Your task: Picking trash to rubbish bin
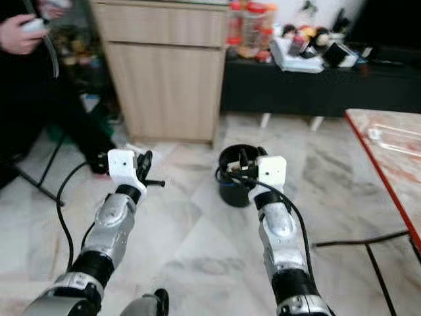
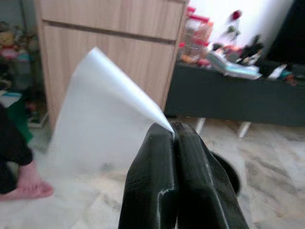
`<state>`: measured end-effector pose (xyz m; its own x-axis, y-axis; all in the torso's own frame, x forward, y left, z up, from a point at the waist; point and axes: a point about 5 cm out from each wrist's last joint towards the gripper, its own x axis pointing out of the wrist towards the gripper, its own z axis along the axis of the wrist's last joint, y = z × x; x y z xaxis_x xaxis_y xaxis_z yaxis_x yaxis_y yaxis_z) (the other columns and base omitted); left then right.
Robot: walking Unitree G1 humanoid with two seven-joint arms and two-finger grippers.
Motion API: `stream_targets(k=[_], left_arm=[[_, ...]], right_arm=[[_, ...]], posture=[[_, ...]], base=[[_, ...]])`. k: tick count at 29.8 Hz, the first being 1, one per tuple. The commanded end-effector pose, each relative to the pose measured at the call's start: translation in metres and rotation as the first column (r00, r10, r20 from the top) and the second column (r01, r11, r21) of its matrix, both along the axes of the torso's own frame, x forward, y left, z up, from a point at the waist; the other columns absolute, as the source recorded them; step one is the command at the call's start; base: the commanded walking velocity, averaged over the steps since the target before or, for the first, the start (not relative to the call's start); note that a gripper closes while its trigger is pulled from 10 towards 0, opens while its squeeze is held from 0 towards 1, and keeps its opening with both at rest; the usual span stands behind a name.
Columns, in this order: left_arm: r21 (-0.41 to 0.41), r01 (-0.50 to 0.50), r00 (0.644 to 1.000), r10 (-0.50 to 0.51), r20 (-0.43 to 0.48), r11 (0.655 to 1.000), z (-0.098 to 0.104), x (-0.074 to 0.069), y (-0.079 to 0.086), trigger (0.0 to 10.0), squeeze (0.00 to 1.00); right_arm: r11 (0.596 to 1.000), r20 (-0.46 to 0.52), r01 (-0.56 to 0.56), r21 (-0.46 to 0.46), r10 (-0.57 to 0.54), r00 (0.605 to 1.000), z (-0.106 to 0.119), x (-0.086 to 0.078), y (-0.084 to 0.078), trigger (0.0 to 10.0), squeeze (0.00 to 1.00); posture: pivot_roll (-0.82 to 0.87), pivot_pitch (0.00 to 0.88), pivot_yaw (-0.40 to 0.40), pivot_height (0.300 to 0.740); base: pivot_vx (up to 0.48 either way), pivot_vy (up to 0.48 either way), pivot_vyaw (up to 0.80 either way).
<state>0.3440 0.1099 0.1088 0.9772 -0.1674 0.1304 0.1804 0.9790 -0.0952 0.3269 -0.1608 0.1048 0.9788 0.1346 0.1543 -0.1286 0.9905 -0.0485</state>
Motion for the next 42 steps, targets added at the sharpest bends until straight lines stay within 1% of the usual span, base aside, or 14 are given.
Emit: stream_targets(k=[1, 7, 10, 11, 17, 20, 22, 23, 24, 26, 31, 37, 39, 42], left_arm=[[0.022, 0.011, 1.000, -0.012, 0.012, 1.000, 0.004, 0.002, -0.002, 10.0, 0.00], [0.033, 0.023, 1.000, -0.023, 0.009, 0.999, 0.002, 0.001, -0.003, 10.0, 0.00], [0.040, 0.045, 0.999, -0.044, -0.020, 0.998, -0.005, 0.000, -0.006, 10.0, 0.00], [0.057, 0.064, 0.997, -0.061, -0.043, 0.996, -0.011, -0.002, -0.009, 10.0, 0.00], [0.129, 0.114, 0.991, -0.103, -0.089, 0.985, -0.023, -0.006, -0.015, 10.0, 0.00], [0.153, 0.132, 0.985, -0.113, -0.129, 0.979, -0.033, -0.009, -0.017, 10.0, 0.00], [0.165, 0.140, 0.983, -0.118, -0.138, 0.976, -0.035, -0.010, -0.017, 10.0, 0.00], [0.211, 0.165, 0.981, -0.139, -0.132, 0.963, -0.036, -0.010, -0.017, 10.0, 0.00], [0.229, 0.172, 0.981, -0.146, -0.126, 0.958, -0.036, -0.011, -0.017, 10.0, 0.00], [0.239, 0.169, 0.983, -0.145, -0.116, 0.956, -0.034, -0.010, -0.012, 10.0, 0.00], [0.246, 0.152, 0.985, -0.125, -0.122, 0.957, -0.036, -0.009, -0.006, 10.0, 0.00], [0.240, 0.131, 0.987, -0.103, -0.127, 0.962, -0.038, -0.009, -0.005, 10.0, 0.00], [0.239, 0.120, 0.987, -0.090, -0.134, 0.964, -0.039, -0.009, -0.003, 10.0, 0.00], [0.236, 0.110, 0.987, -0.077, -0.145, 0.966, -0.042, -0.010, 0.000, 10.0, 0.00]], right_arm=[[1.000, 0.006, 0.007, 0.008, -0.008, 1.000, 0.004, 0.002, -0.003, 10.0, 0.00], [1.000, 0.005, 0.006, 0.014, -0.006, 1.000, 0.004, 0.002, -0.003, 10.0, 0.00], [1.000, 0.003, 0.008, 0.015, -0.008, 1.000, 0.004, 0.002, -0.004, 10.0, 0.00], [1.000, 0.000, 0.011, 0.015, -0.011, 1.000, 0.003, 0.002, -0.005, 10.0, 0.00], [0.999, -0.006, 0.039, 0.030, -0.039, 0.999, 0.000, -0.001, -0.013, 10.0, 0.00], [0.995, -0.042, 0.088, 0.052, -0.086, 0.995, -0.008, -0.006, -0.026, 10.0, 0.00], [0.994, -0.060, 0.101, 0.049, -0.098, 0.993, -0.013, -0.008, -0.030, 10.0, 0.00], [0.993, -0.090, 0.114, 0.027, -0.111, 0.990, -0.023, -0.016, -0.039, 10.0, 0.00], [0.993, -0.103, 0.121, 0.013, -0.119, 0.988, -0.026, -0.020, -0.044, 10.0, 0.00], [0.991, -0.132, 0.135, -0.013, -0.135, 0.982, -0.035, -0.031, -0.058, 10.0, 0.00], [0.984, -0.187, 0.174, -0.045, -0.180, 0.966, -0.049, -0.049, -0.080, 10.0, 0.00], [0.979, -0.203, 0.197, -0.047, -0.203, 0.958, -0.053, -0.051, -0.085, 10.0, 0.00], [0.978, -0.198, 0.206, -0.026, -0.207, 0.958, -0.052, -0.048, -0.082, 10.0, 0.00], [0.981, -0.193, 0.192, -0.002, -0.189, 0.963, -0.050, -0.042, -0.072, 10.0, 0.00]], posture=[[0.13, 0.109, -0.113, 0.740], [0.13, 0.109, -0.113, 0.740], [0.13, 0.111, -0.115, 0.740], [0.13, 0.111, -0.115, 0.740], [0.11, 0.111, -0.114, 0.740], [0.10, 0.112, -0.115, 0.740], [0.10, 0.112, -0.117, 0.740], [0.10, 0.115, -0.119, 0.740], [0.10, 0.116, -0.120, 0.740], [0.09, 0.117, -0.121, 0.740], [0.08, 0.115, -0.125, 0.740], [0.09, 0.109, -0.122, 0.740], [0.09, 0.109, -0.122, 0.740], [0.09, 0.103, -0.119, 0.740]], base=[[0.480, 0.000, 0.00], [0.480, 0.000, 0.00], [0.480, 0.000, 0.00], [0.480, 0.000, 0.00], [0.480, 0.000, 0.00], [0.480, 0.000, 0.00], [0.480, 0.000, 0.00], [0.480, 0.000, 0.00], [0.480, 0.000, 0.00], [0.480, 0.000, 0.00], [0.480, 0.000, 0.00], [0.480, 0.000, 0.00], [0.480, 0.000, 0.00], [0.480, 0.000, 0.00]])
